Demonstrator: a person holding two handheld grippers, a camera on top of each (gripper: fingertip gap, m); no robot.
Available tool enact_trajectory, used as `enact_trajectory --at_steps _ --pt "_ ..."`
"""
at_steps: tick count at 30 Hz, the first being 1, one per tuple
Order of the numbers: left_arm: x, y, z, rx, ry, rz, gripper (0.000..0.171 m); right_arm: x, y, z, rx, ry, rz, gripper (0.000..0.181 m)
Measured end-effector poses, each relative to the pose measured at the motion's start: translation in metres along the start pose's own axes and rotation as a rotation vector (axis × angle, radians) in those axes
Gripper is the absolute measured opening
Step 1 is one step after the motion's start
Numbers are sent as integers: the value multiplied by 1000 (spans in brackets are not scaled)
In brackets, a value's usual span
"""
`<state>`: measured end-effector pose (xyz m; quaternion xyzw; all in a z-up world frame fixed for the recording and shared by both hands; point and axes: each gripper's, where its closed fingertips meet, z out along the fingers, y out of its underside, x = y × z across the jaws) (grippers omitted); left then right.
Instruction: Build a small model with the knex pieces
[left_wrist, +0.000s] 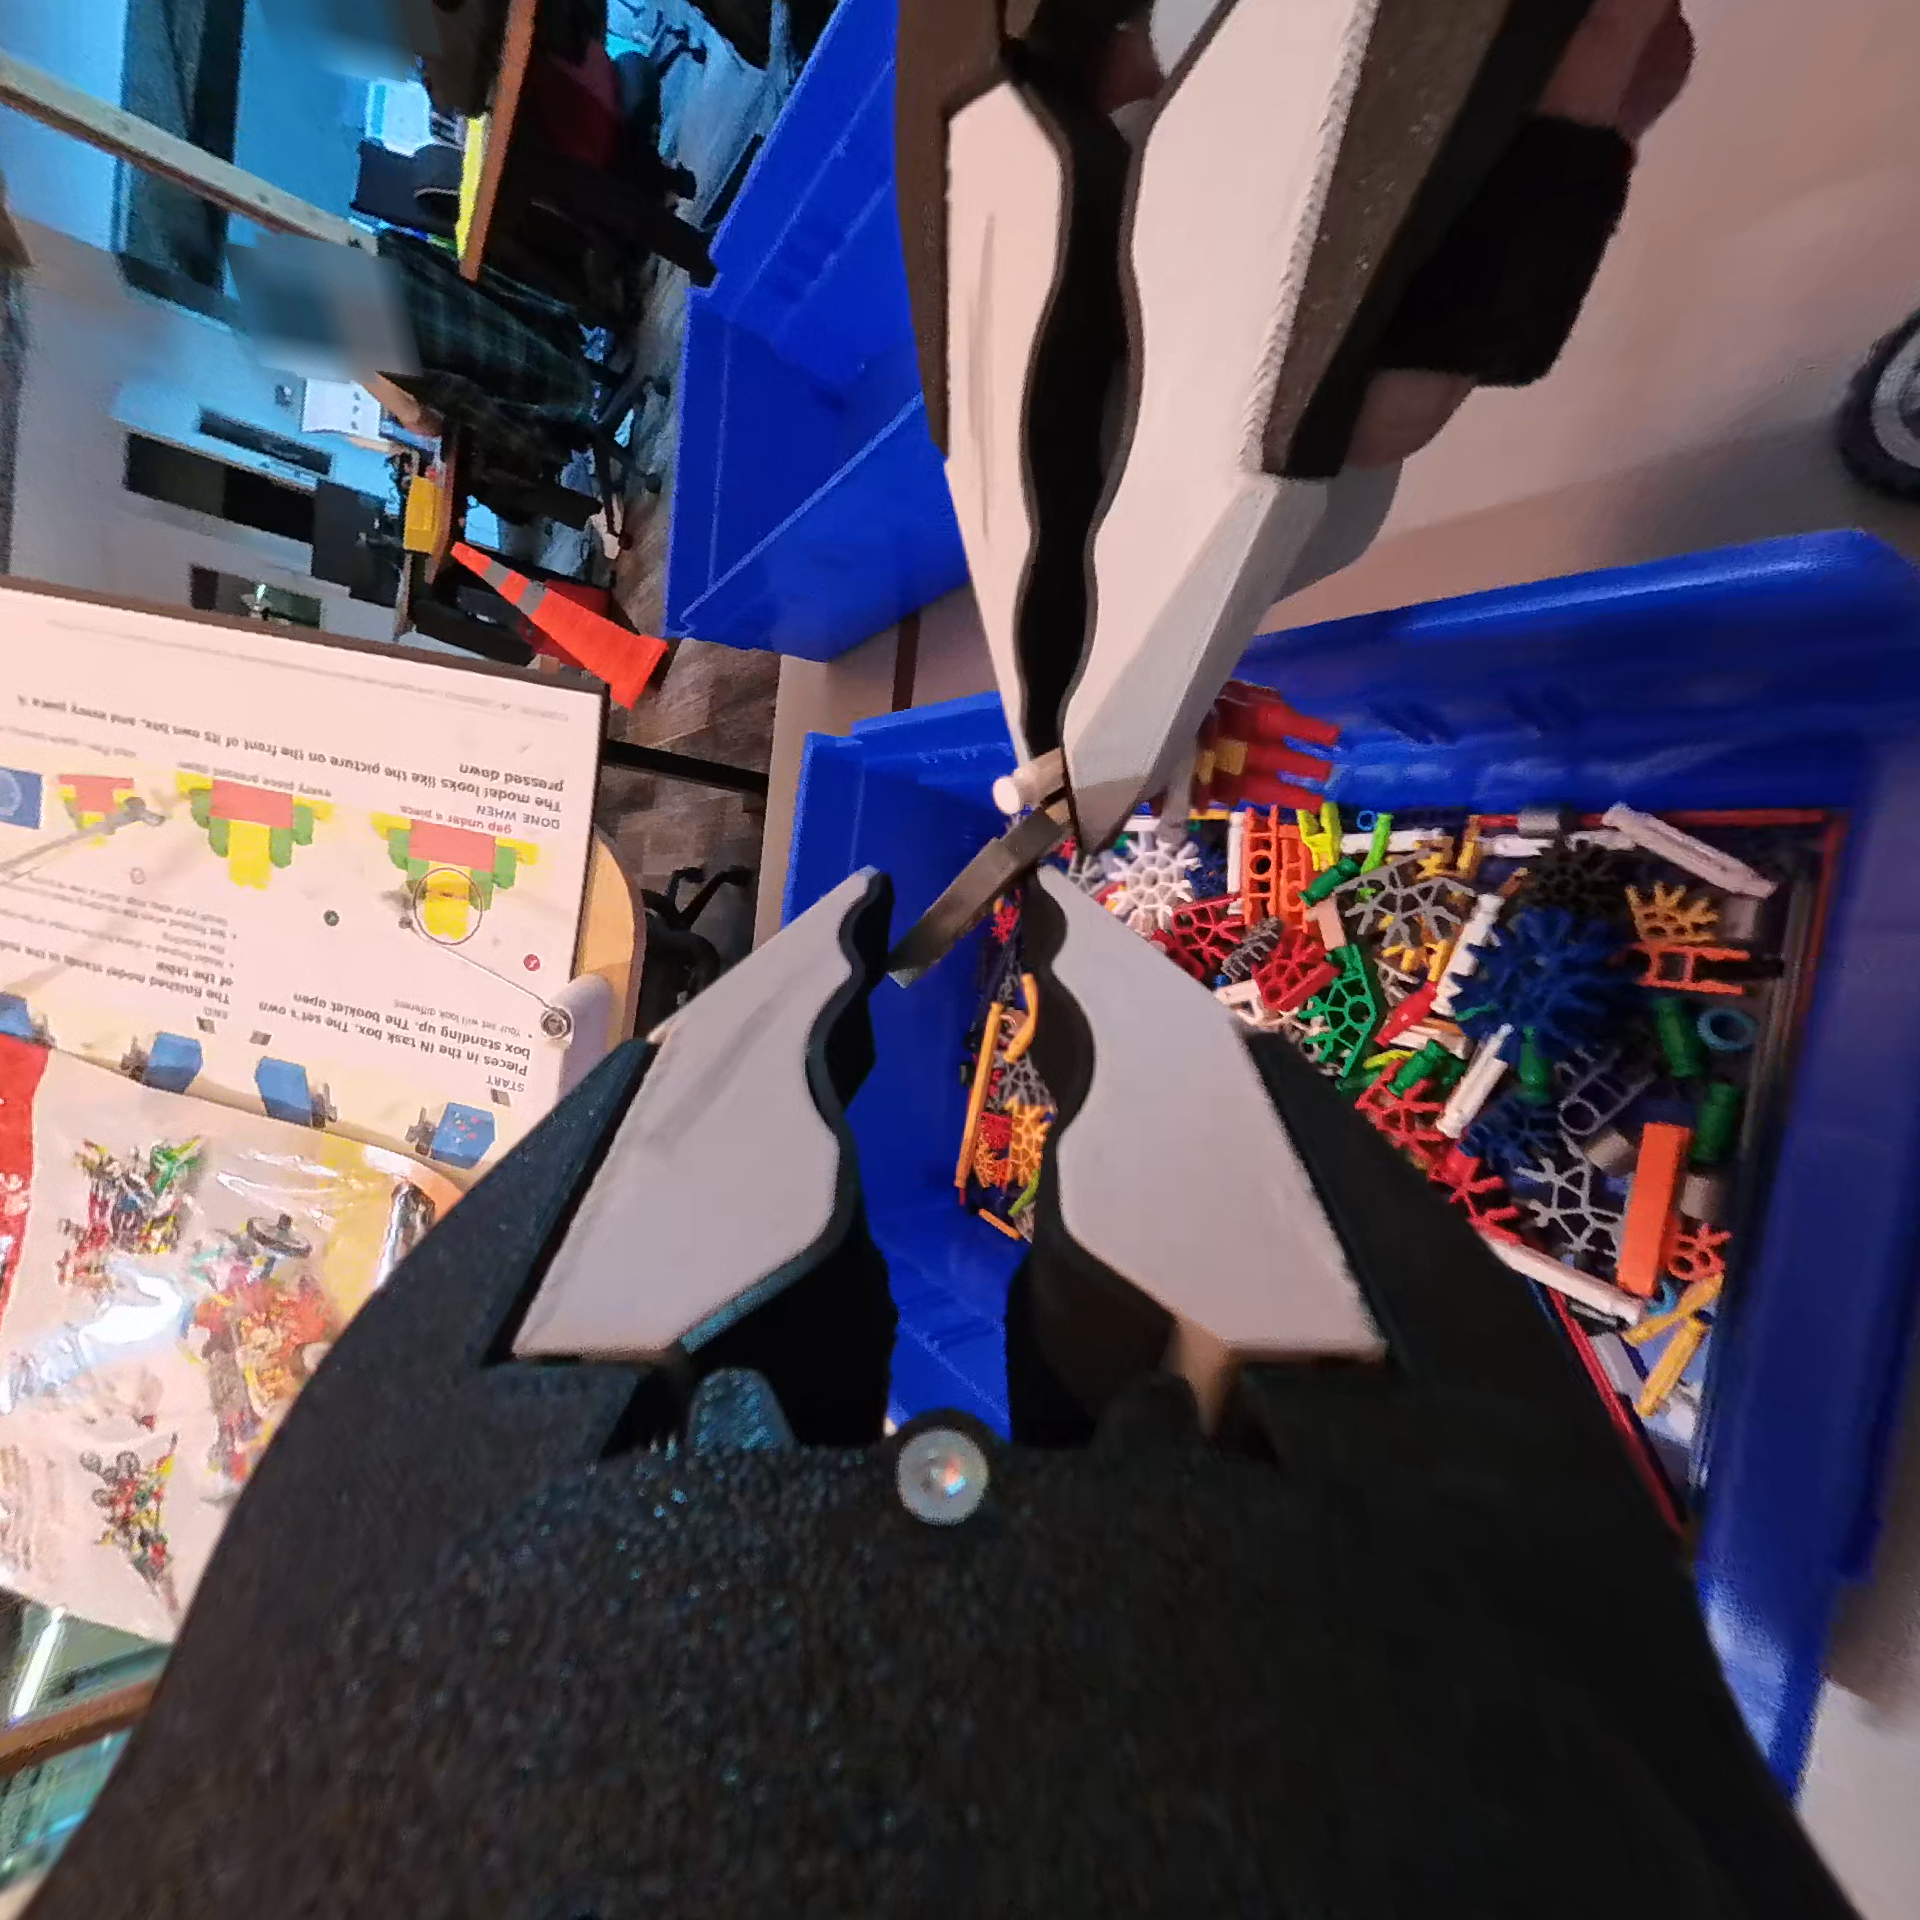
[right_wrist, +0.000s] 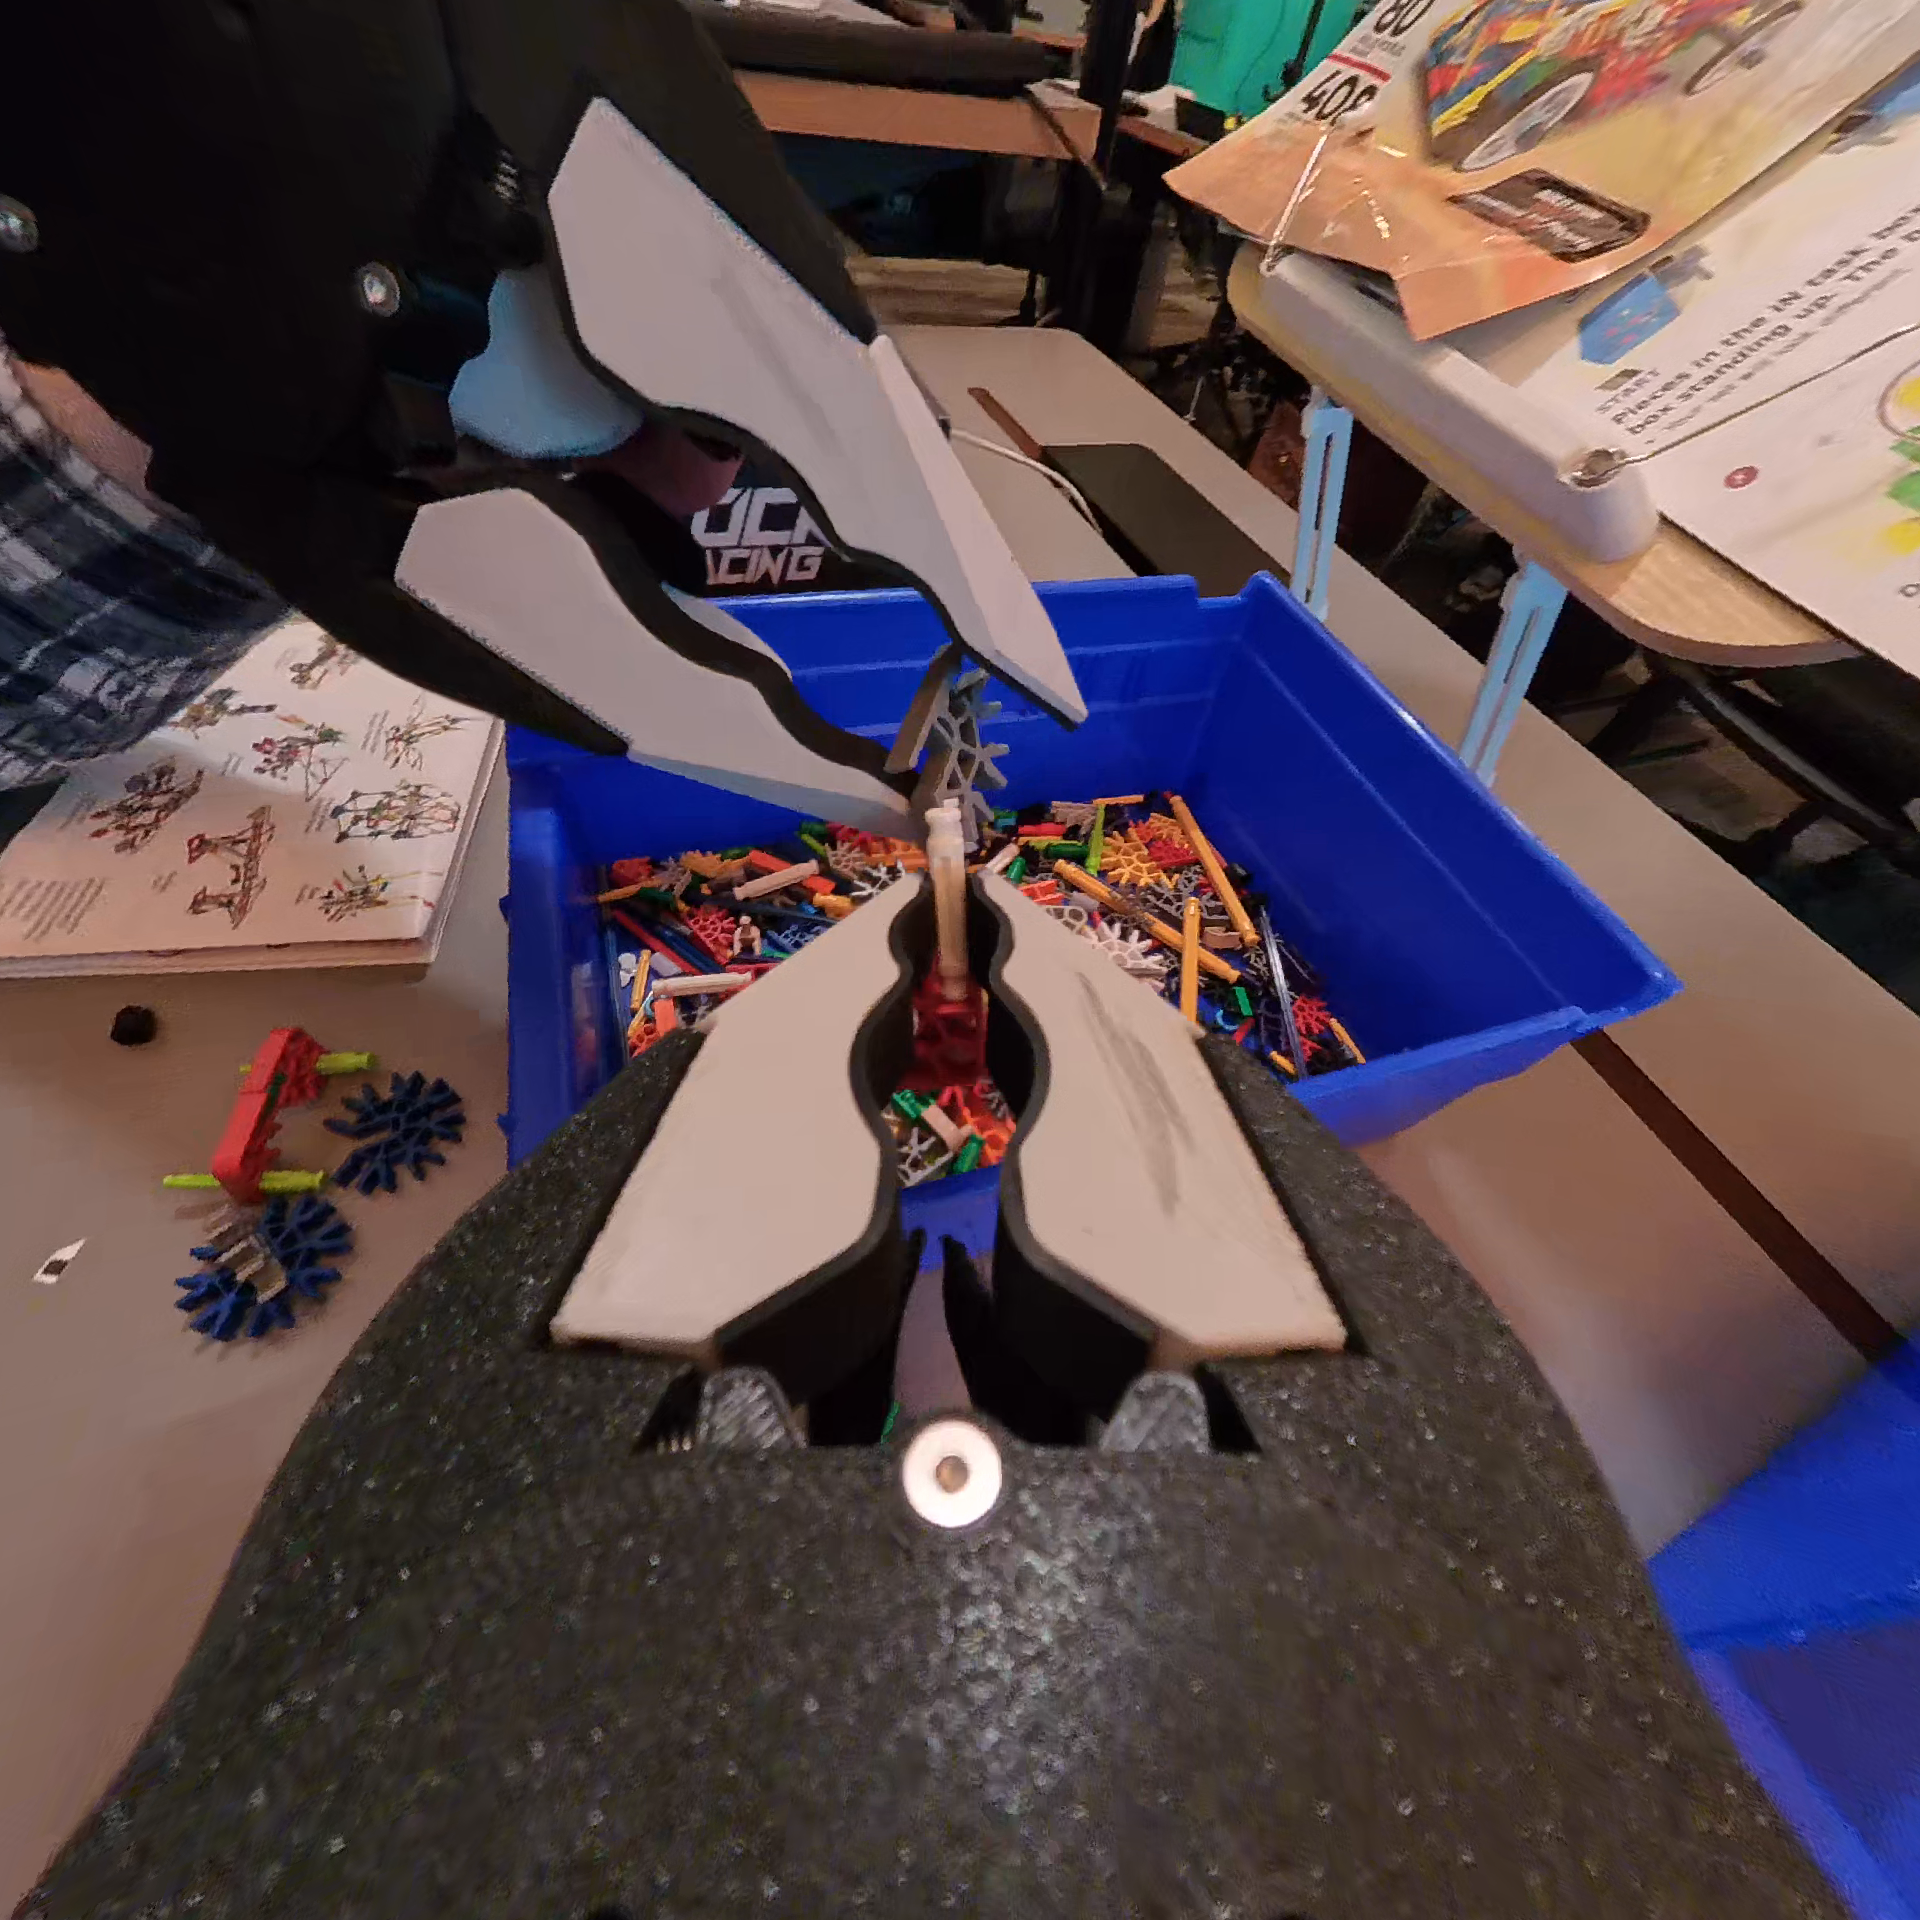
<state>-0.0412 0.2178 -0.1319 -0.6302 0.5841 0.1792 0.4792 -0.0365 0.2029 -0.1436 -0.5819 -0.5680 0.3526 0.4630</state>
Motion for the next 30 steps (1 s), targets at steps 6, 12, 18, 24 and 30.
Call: enact_trajectory --at_steps 6,12,18,24,30 --pt "-6 -2 7 17 -32 -119 19 13 -7 -3 64 51 52 2" --pt "-10 -3 14 28 -70 -189 14 23 -13 -3 104 106 86 4" --pt "-19 -5 14 55 -115 -285 13 29 -21 -4 153 168 98 3" --pt "-29 -11 10 157 -126 -440 1 33 -36 -6 261 216 135 2" --pt "-30 -10 10 194 -45 -516 2 36 -39 -7 282 243 143 3"
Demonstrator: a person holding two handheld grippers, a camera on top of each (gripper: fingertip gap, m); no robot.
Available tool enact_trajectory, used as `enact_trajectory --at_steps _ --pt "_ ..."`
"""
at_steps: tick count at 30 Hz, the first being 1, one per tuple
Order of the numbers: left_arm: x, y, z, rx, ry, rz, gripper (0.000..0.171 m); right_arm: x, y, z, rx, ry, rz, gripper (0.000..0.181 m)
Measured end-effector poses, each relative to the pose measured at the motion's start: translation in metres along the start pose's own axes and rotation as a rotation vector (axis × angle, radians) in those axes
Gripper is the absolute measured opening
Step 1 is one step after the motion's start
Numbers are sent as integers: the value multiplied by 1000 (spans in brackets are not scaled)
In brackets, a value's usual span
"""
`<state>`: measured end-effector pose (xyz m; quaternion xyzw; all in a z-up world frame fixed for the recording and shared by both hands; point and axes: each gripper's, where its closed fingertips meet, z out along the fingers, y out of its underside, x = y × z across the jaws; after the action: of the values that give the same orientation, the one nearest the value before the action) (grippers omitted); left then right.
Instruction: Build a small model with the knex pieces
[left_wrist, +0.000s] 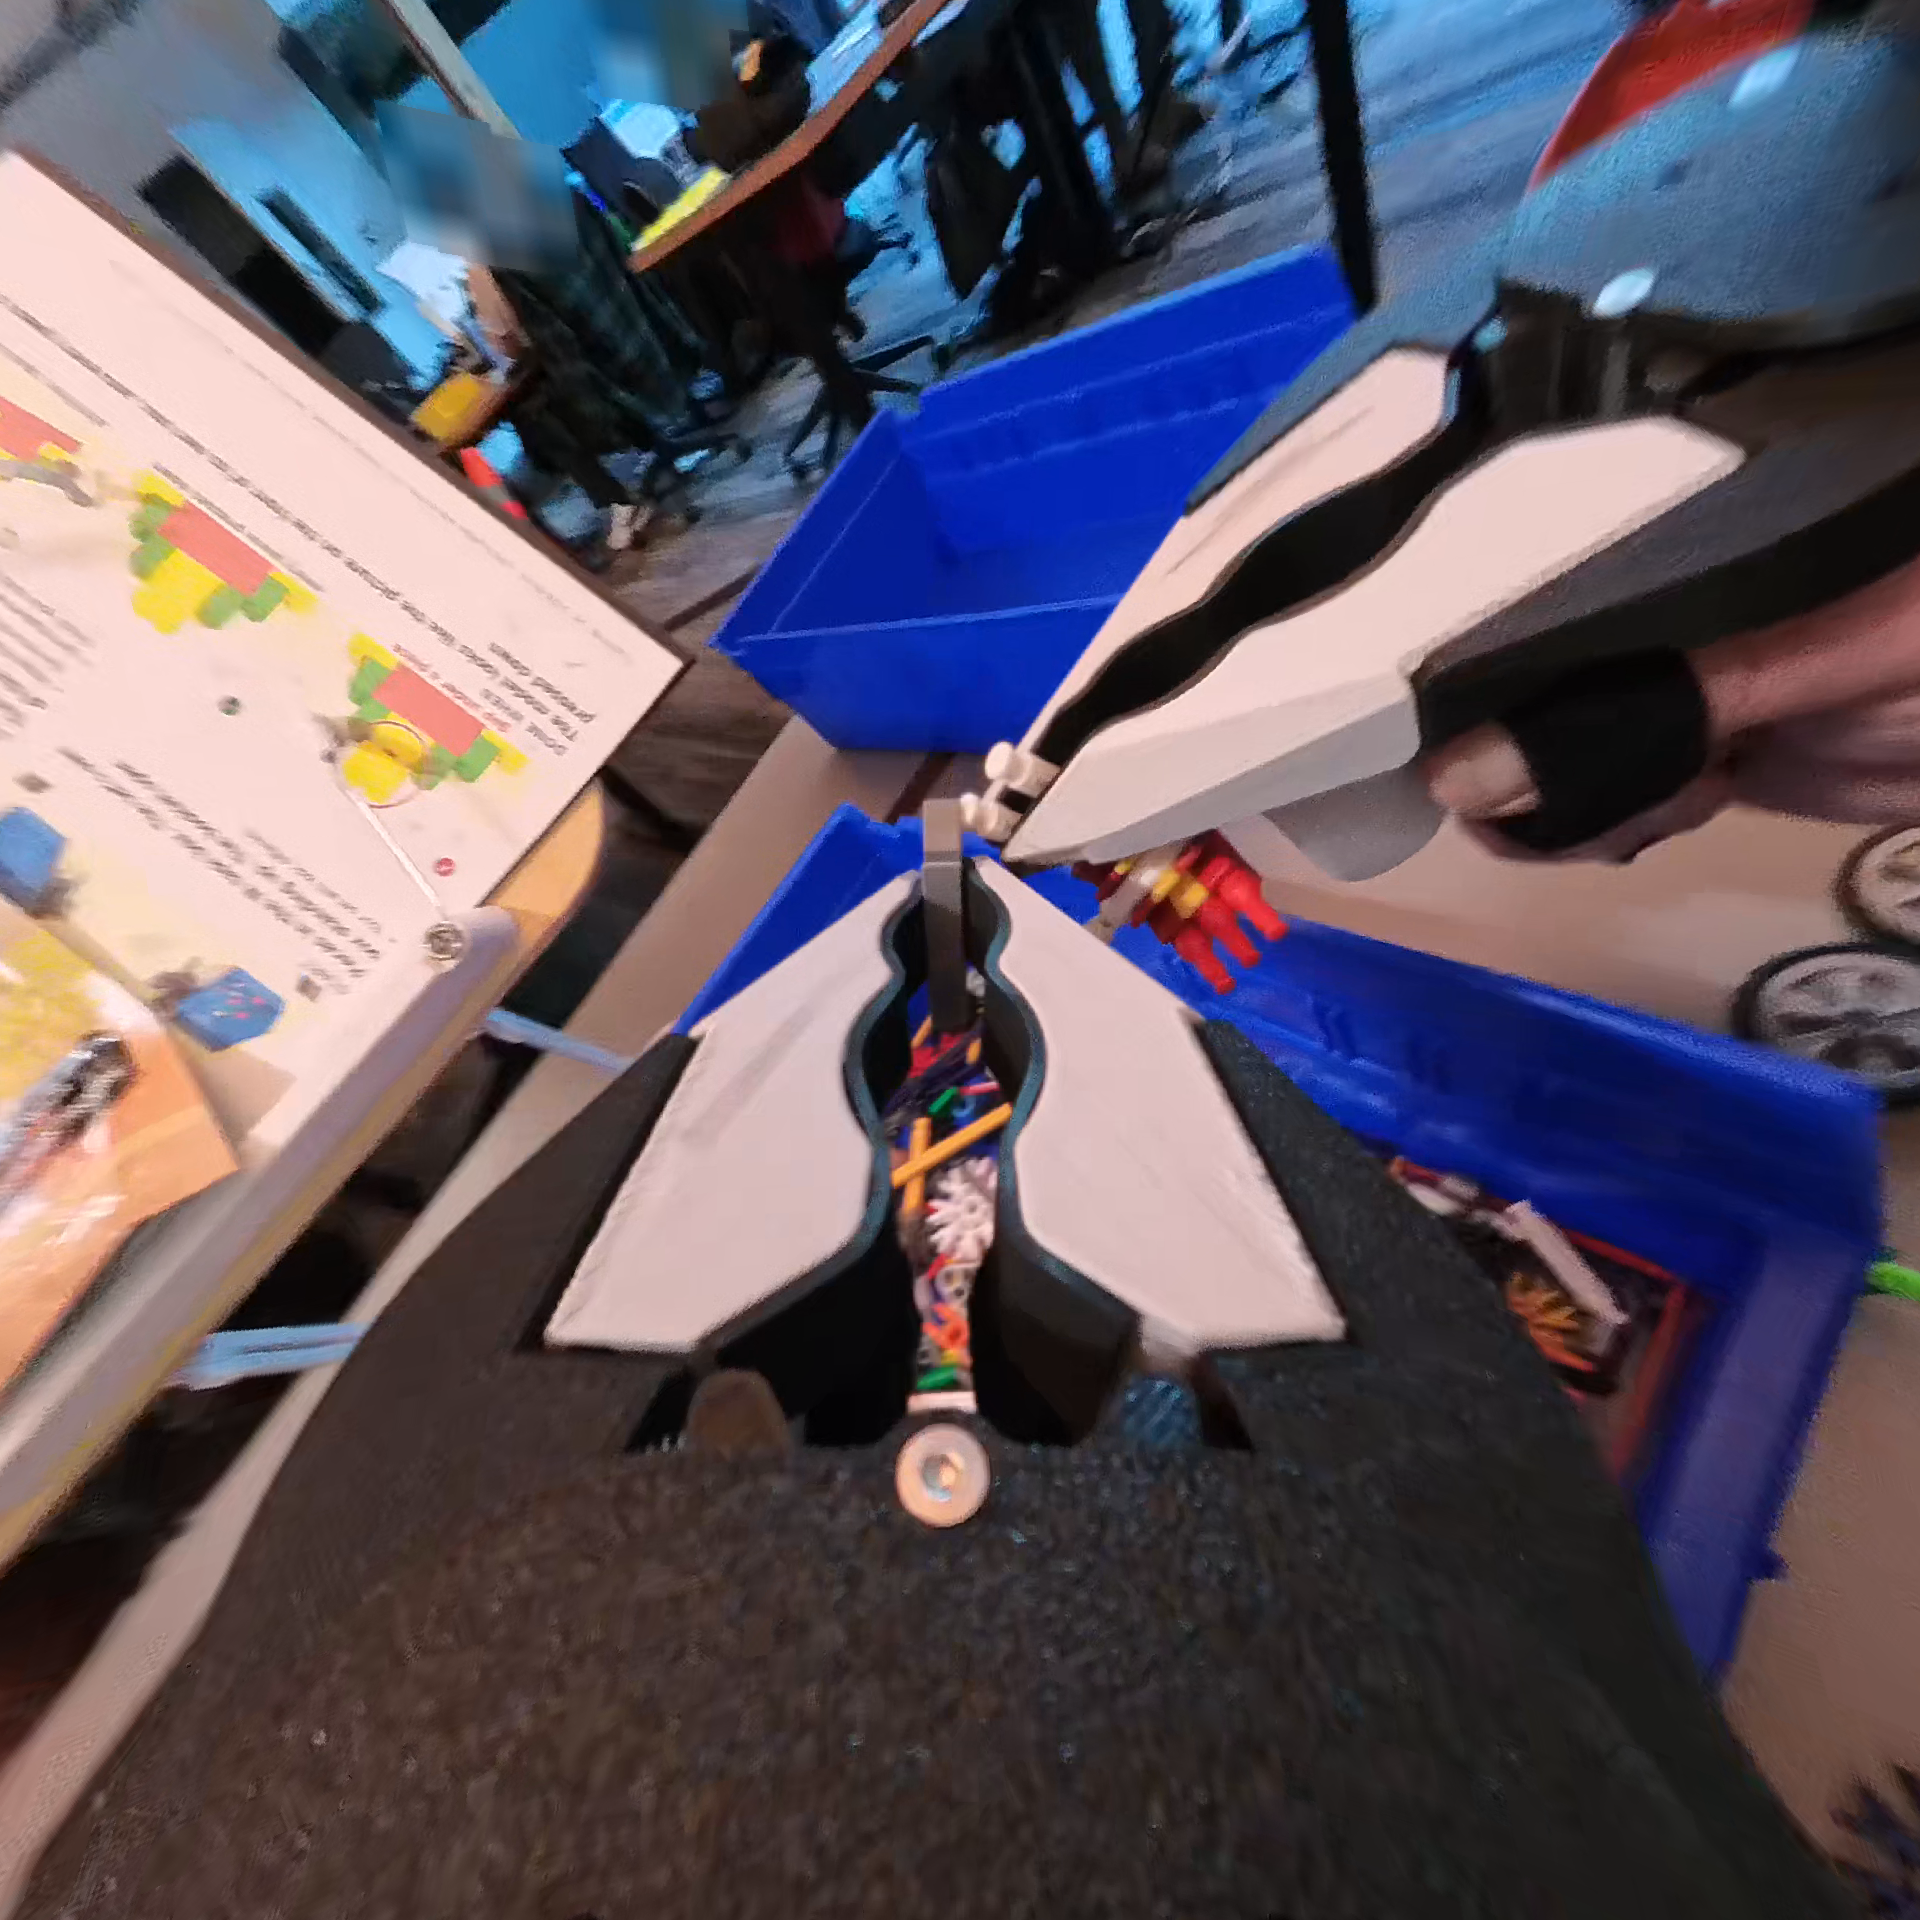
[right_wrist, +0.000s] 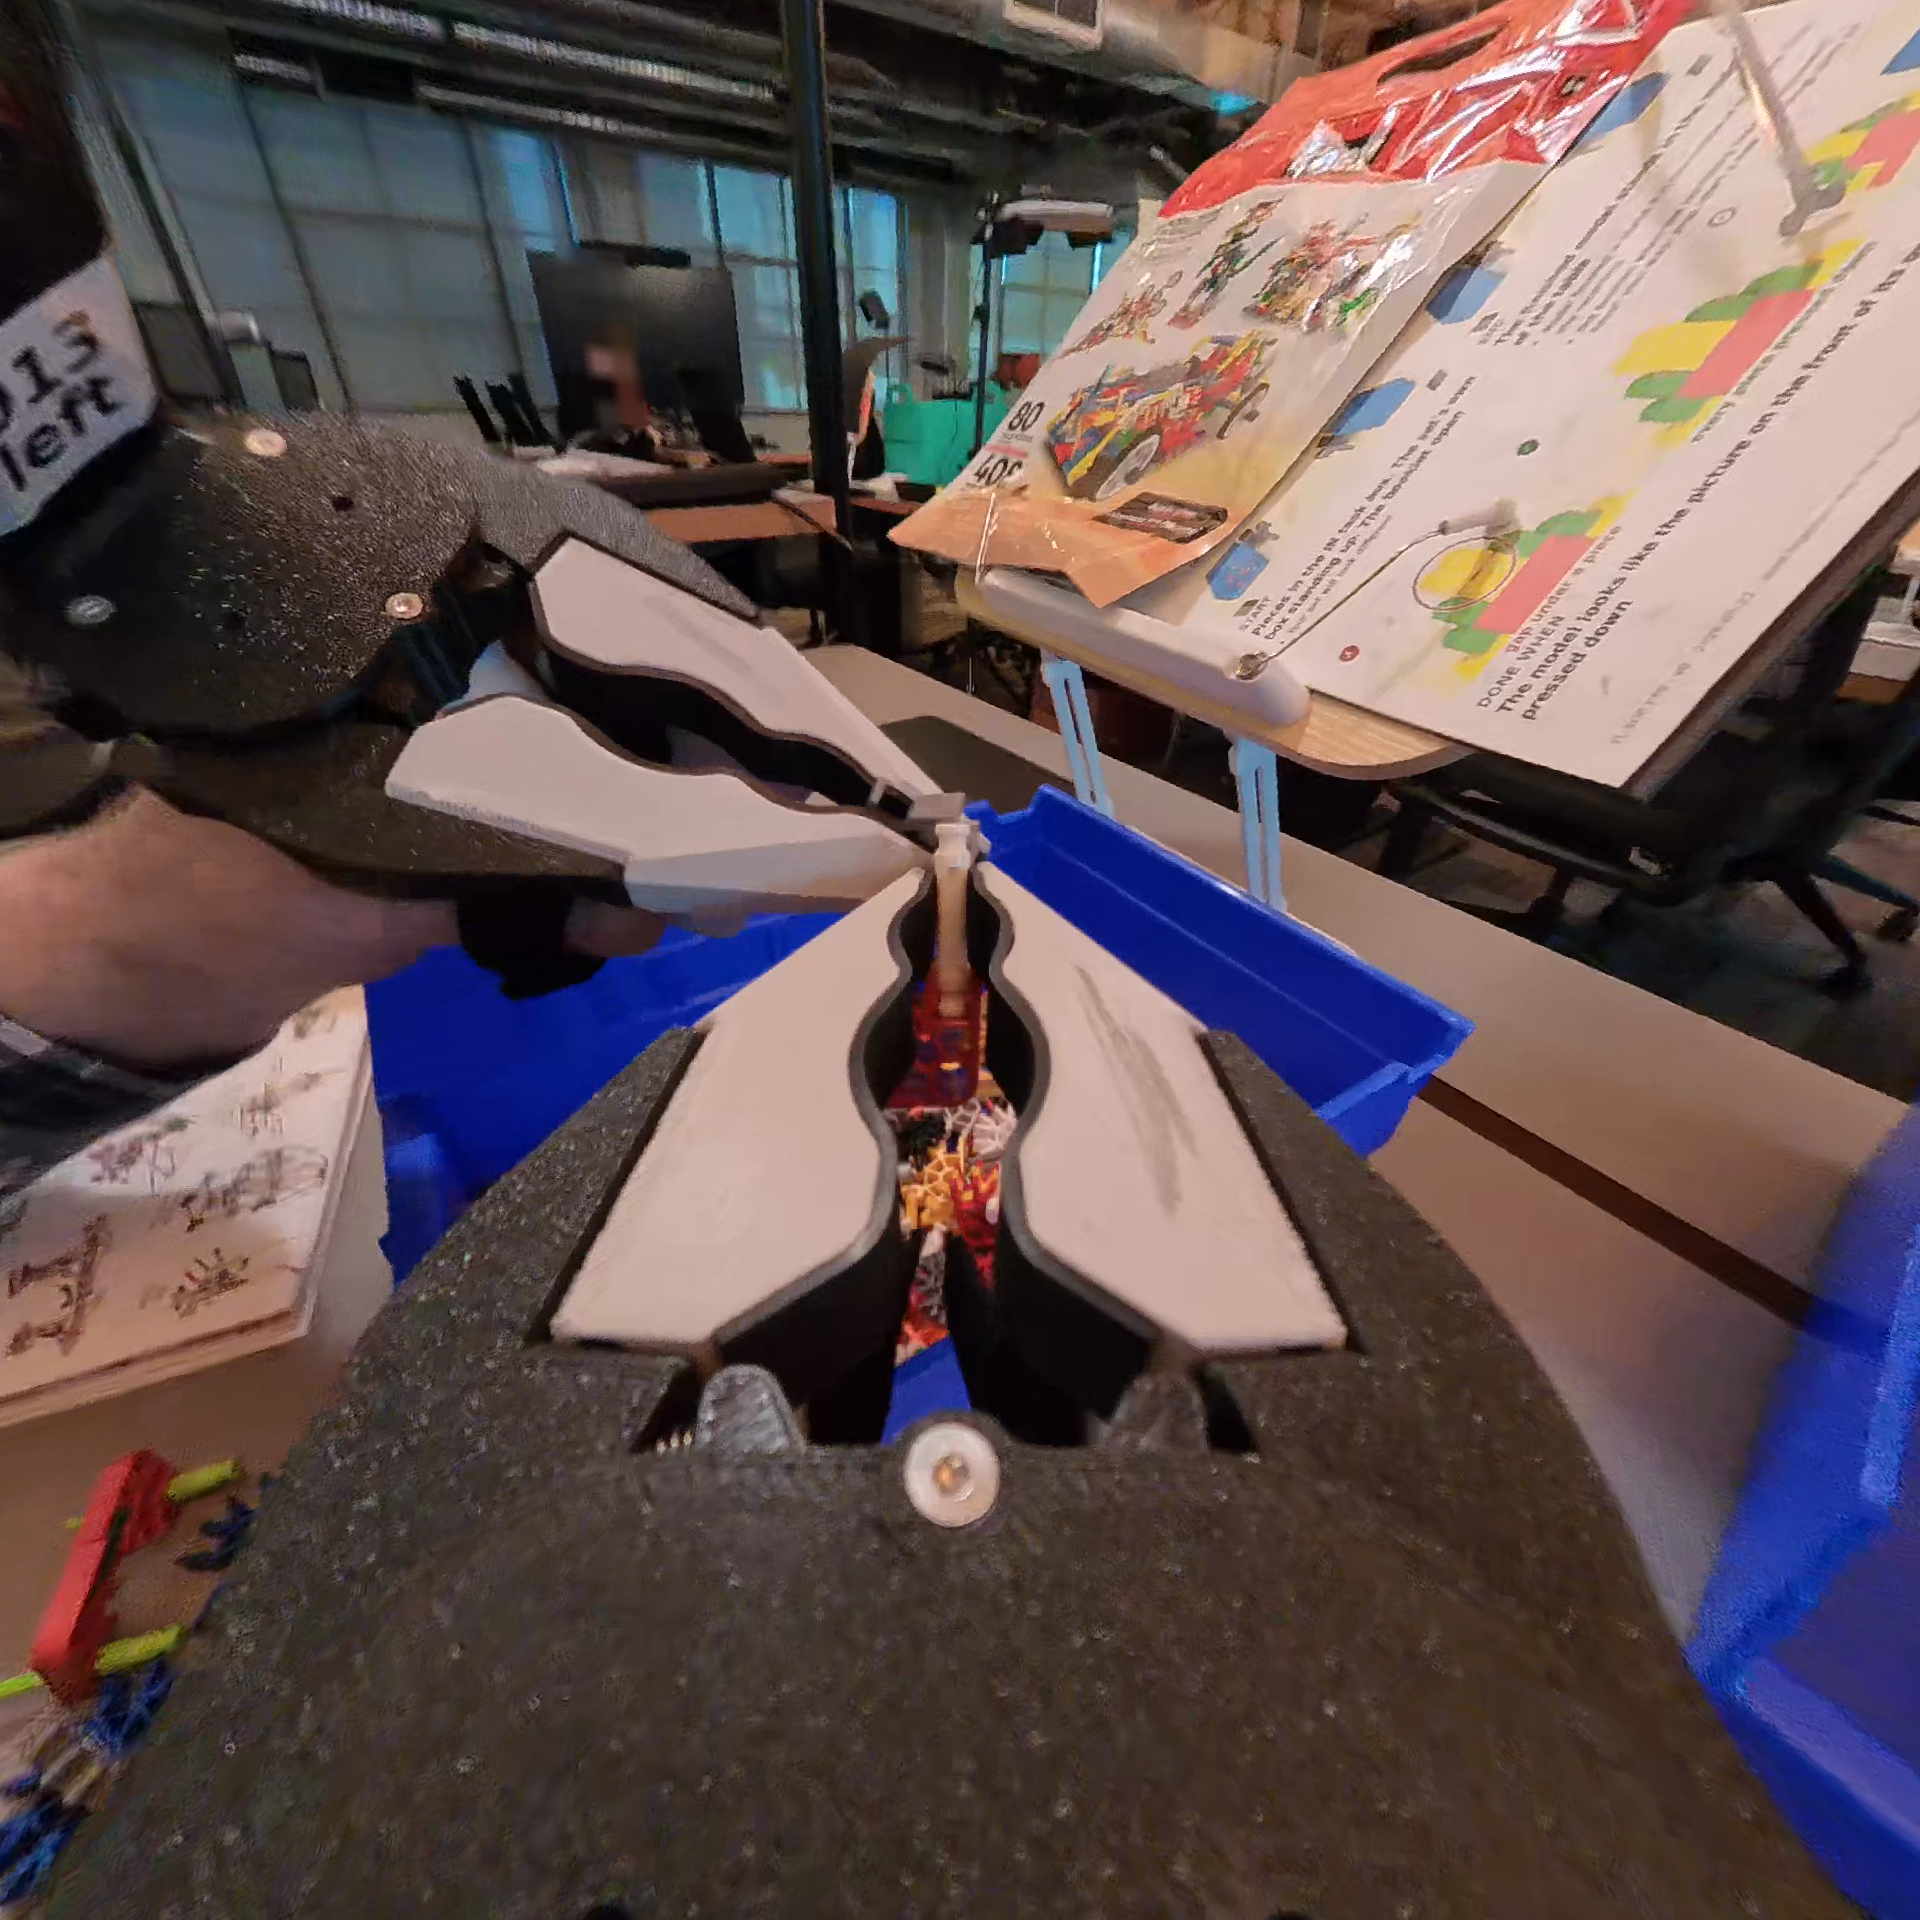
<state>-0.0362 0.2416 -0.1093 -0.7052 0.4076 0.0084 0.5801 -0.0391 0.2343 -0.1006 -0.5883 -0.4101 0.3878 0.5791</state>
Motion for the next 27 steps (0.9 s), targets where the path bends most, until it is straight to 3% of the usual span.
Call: enact_trajectory --at_steps 3,7,9,12,15,22,27 --pt "-9 1 -5 28 85 -199 2 0 -6 -2 30 3 2 4" --pt "-23 43 -1 -166 74 -209 7 4 -14 -7 92 -33 99 4" --pt "-23 54 2 -213 90 -251 32 7 -14 -9 114 -71 178 4" --pt "-26 62 5 -237 90 -270 52 10 -16 -12 137 -107 237 4" --pt "-20 49 1 -189 133 -253 60 10 -18 -15 142 -122 237 4" --pt "27 -11 -22 93 475 -313 64 5 -29 -22 200 -205 290 4" --pt "40 -21 -23 125 522 -309 58 -4 -32 -23 207 -226 234 5"
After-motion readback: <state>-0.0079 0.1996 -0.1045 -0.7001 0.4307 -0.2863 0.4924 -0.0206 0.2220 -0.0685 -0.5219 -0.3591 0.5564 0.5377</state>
